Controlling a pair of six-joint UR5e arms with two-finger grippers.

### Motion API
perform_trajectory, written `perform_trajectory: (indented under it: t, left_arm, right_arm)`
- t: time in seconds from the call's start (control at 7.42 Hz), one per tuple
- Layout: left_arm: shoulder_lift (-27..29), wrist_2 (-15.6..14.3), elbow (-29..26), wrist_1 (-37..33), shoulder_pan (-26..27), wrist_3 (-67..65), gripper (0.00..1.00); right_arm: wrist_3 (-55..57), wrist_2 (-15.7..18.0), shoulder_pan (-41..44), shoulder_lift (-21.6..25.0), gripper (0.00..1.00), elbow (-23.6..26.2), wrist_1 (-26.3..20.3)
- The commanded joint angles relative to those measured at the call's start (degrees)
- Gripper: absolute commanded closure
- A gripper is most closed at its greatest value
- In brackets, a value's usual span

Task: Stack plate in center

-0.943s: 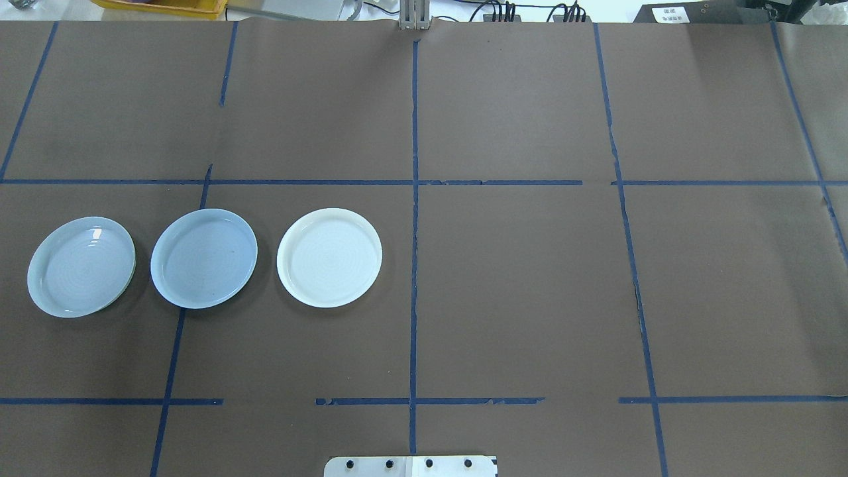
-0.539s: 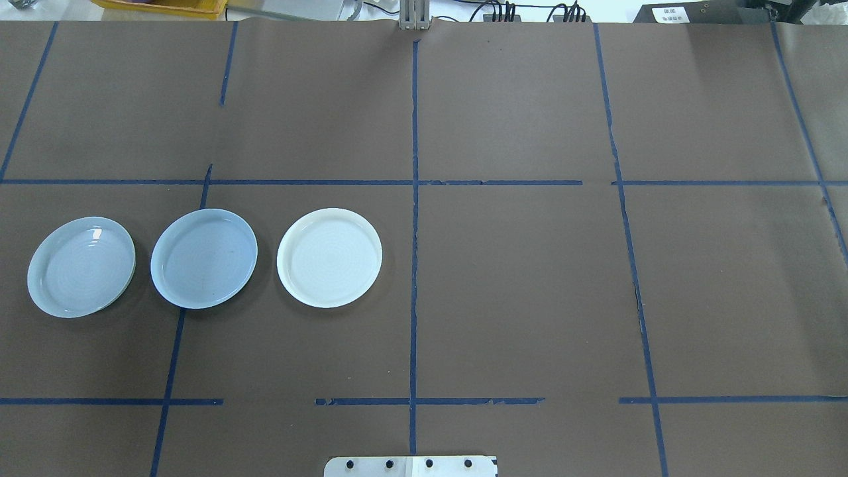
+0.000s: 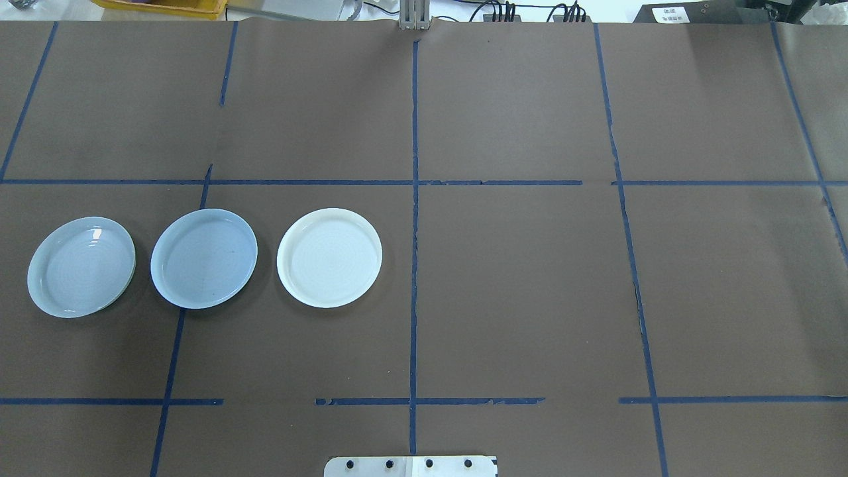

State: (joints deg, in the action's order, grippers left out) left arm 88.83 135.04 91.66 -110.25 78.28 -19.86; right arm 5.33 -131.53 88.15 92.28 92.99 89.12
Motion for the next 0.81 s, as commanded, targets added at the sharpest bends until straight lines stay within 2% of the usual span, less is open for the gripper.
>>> perform_trajectory:
  t: [0.0,0.13,0.27,0.67]
  left_arm:
    - [-2.69,-0.48,-0.25,-10.13,-6.09,-12.69,0.00]
    - [-2.70,-0.57,-0.60,-11.47,-7.95,-15.27,0.00]
    - [-2.70,-2.57,-1.56,-12.70,-9.54,-15.99,0.00]
    - [-2.61,-3.12,-5.60,-19.73,-14.82,-20.91,0.00]
  right_arm:
    - [-0.06,-0.04,0.00,0.00,0.00,0.00,0.00]
    - [0.03,-0.05,0.00,0.00,0.00,0.00,0.00]
    - [-0.06,-0.05,0.00,0.00,0.00,0.00,0.00]
    - [0.03,-0.04,0.00,0.00,0.00,0.00,0.00]
